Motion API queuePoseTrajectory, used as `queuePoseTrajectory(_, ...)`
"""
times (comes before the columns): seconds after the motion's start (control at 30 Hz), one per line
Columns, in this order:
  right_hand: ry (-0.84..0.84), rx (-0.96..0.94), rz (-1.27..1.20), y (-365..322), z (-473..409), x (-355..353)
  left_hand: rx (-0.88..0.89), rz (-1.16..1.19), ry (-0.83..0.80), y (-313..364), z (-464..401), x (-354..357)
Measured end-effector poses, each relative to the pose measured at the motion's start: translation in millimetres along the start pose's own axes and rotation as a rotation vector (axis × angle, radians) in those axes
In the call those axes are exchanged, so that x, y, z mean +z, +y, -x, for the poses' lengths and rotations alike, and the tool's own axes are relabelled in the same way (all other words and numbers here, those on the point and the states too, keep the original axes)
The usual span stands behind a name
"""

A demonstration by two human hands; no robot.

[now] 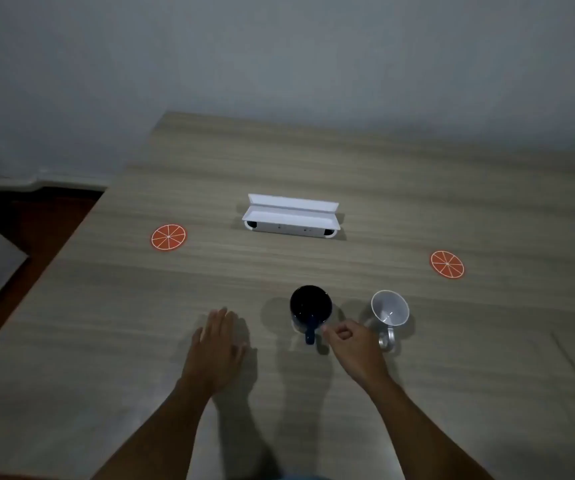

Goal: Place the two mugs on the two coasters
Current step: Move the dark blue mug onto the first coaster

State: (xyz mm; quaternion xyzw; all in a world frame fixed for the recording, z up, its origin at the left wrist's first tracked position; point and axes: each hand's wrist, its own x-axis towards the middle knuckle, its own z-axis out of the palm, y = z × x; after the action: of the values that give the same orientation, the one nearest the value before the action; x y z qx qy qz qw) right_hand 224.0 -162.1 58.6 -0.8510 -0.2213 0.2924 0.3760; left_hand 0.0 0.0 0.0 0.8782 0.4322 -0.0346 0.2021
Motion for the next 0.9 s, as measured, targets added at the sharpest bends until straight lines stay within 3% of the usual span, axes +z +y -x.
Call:
queuePoseTrajectory(0.33,0.01,0.187,-0.299,-5.3,7.4,57.3,-0.029,0.01,-0.047,-37.4,-17.8,-7.1)
queuePoseTrajectory(0.73,0.172,0.133,-0.326,-10.2,22.1,81.3,0.015,0.043,-0.01,-53.1,-15.0,27.3)
queuePoseTrajectory(0.9,0.115,0.166,-0.402,-20.5,24.1,89.6,0.032,0.038,-0.004,-56.1,-15.6,27.7)
